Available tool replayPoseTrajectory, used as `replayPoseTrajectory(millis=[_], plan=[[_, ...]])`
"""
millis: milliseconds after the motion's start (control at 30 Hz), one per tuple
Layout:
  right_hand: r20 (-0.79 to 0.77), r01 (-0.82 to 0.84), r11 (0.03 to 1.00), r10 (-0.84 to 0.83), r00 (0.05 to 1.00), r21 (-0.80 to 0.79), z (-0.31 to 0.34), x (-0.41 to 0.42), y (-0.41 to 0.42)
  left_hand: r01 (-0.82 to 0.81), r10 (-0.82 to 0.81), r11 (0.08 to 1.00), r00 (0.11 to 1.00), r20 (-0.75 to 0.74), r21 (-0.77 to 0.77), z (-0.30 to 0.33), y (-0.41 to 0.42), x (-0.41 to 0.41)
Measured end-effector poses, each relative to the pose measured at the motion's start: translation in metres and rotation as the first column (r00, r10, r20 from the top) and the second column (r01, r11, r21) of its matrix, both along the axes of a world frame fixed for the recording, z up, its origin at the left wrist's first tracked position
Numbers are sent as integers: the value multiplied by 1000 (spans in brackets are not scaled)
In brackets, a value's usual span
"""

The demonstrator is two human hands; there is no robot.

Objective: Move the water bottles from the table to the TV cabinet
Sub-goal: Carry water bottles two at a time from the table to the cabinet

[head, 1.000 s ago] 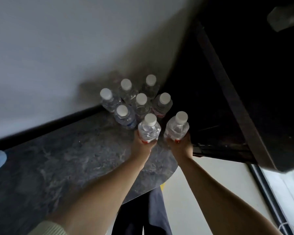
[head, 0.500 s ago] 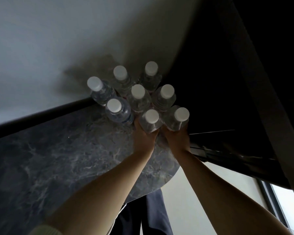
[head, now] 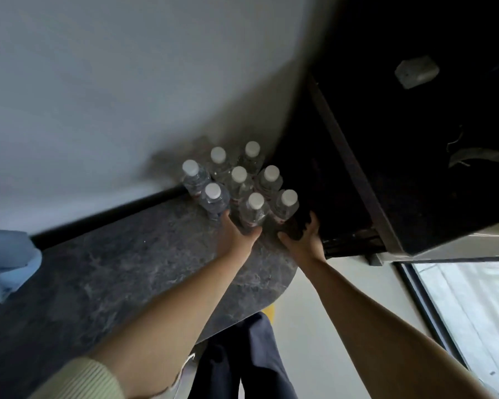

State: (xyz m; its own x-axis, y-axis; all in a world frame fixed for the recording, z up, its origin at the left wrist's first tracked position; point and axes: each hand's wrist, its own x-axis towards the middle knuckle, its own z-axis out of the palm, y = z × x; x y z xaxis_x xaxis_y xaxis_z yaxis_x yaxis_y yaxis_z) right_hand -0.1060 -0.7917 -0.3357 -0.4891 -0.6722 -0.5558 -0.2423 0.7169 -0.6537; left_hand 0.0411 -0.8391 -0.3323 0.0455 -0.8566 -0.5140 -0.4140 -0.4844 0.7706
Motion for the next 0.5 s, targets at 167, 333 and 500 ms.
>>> replayPoseTrajectory(millis=[167, 333, 500], plan=[[-82, -90, 988, 80, 993, -123, 77, 11, -9, 172, -149, 976, 974, 169, -135, 69, -27, 14], [-323, -358, 931, 320, 891, -65, 150, 19, -32, 318, -228, 910, 920, 318, -266, 144, -48, 23], [-573, -467, 877, 440, 692, 111, 212, 31, -45, 488, -208, 796, 777, 595, -359, 214, -52, 44]])
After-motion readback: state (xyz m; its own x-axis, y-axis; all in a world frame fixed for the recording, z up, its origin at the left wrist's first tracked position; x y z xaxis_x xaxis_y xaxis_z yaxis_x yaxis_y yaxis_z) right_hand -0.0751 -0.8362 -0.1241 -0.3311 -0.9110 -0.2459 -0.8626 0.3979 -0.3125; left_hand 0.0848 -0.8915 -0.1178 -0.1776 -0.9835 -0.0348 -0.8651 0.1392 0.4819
